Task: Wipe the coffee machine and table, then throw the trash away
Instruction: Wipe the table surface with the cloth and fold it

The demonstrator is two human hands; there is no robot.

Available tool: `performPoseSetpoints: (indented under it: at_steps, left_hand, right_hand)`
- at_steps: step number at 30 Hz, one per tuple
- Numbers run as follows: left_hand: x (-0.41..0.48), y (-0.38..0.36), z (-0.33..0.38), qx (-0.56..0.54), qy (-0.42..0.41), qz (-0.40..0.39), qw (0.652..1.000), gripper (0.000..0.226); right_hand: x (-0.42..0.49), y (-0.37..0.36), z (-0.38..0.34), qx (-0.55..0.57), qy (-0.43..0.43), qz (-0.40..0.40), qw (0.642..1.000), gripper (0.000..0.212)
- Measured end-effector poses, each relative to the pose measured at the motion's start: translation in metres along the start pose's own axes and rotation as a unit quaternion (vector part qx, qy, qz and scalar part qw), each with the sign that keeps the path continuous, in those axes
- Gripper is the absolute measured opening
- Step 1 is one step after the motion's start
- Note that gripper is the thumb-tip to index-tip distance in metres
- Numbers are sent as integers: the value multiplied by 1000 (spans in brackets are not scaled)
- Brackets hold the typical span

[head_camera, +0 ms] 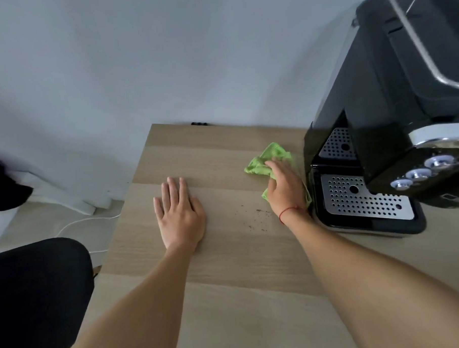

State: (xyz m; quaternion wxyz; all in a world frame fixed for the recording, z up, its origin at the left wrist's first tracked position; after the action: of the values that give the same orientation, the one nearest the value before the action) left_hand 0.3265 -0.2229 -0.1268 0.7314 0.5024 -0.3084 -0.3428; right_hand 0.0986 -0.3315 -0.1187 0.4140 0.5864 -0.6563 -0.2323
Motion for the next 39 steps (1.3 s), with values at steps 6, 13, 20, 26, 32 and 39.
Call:
performPoseSetpoints:
  at_steps: [6, 13, 20, 26, 32, 39]
  left_hand:
    - [-3, 4, 1, -4, 1, -16, 1000, 54]
    - [-2, 5, 2, -1, 2, -11, 1000, 54]
    - [0, 3, 0, 2, -2, 7, 1000, 54]
    - [-2, 10, 3, -37, -9, -19, 999, 53]
    - [23, 38, -34, -135, 28, 9, 990, 46]
    - [19, 17, -41, -15, 22, 28, 999, 53]
  right_hand:
    - [-64, 16, -30, 83, 10, -37, 996, 48]
    - [3, 55, -35, 95, -21, 52, 994, 51]
    - [5, -6, -18, -29, -57, -53, 997, 52]
    - [-42, -16, -56, 61, 25, -132, 989, 49]
    - [4, 18, -58, 93, -19, -57, 994, 54]
    - [30, -58, -94, 106, -51, -196, 973, 45]
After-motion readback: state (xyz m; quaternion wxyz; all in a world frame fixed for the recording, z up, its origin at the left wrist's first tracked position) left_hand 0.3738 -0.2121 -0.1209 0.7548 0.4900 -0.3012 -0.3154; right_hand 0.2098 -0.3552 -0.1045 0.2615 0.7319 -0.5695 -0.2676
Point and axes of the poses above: each hand's wrist, its own x-axis towards the middle knuckle, its own y-axis out of the back of the hand, z = x × y, the point moved 7 cm from there along x, towards the middle knuckle, and after that the axes turned 8 degrees about z, right-handed, at the moved point
